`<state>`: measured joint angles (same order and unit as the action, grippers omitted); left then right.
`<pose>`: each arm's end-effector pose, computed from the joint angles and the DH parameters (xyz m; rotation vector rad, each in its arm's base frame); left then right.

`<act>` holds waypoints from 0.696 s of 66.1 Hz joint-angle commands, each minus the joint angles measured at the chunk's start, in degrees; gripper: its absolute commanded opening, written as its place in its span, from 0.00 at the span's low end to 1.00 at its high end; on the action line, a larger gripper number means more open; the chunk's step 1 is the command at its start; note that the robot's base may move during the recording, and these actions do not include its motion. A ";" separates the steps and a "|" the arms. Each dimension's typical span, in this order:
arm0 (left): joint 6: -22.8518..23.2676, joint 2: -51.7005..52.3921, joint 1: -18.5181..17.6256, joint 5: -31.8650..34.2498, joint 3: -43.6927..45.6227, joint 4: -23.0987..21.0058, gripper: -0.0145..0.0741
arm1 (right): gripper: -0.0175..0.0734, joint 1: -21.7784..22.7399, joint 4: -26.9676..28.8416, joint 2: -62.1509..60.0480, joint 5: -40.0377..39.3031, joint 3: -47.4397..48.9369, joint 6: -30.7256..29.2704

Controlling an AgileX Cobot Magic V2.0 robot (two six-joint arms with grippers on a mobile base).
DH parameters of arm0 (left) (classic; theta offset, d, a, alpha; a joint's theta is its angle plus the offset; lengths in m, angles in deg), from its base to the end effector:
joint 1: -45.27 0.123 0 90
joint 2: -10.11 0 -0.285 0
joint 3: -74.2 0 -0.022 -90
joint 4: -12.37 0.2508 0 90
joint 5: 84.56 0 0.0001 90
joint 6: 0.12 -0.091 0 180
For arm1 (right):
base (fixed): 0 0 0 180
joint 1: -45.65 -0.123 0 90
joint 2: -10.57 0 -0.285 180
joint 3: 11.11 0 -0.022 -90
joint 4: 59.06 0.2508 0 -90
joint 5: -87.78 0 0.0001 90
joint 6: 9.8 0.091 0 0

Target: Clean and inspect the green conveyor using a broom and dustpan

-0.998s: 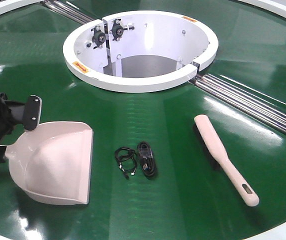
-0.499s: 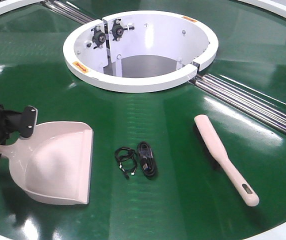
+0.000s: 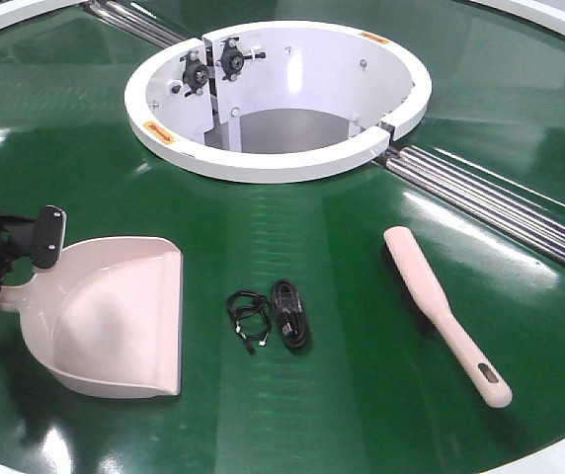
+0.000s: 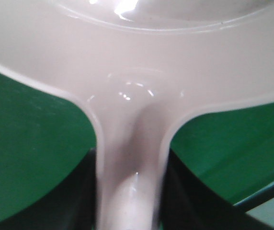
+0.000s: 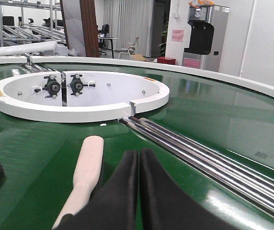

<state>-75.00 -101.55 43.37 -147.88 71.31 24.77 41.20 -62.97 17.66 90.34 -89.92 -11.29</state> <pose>0.3469 0.0060 0.2145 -1.9997 -2.2940 -0.2731 0.0566 0.0041 0.2004 -0.1301 1.5383 -0.0154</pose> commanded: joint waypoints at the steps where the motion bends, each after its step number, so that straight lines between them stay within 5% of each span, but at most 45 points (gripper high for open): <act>1: 0.16 3.08 -0.23 -0.83 1.45 -0.26 0.23 | 0.18 0.34 -0.59 -0.57 -4.04 -0.18 -0.05; 8: 0.16 4.15 -1.14 -1.09 1.45 -0.20 0.15 | 0.18 0.34 -0.59 -0.57 -4.04 -0.18 -0.05; 46: 1.77 4.87 -9.81 -3.65 2.29 1.76 0.15 | 0.18 0.34 -0.59 -0.57 -3.97 -0.18 -0.05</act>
<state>-73.01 -99.25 34.61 -150.86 72.03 27.67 41.20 -62.97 17.66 90.34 -89.92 -11.29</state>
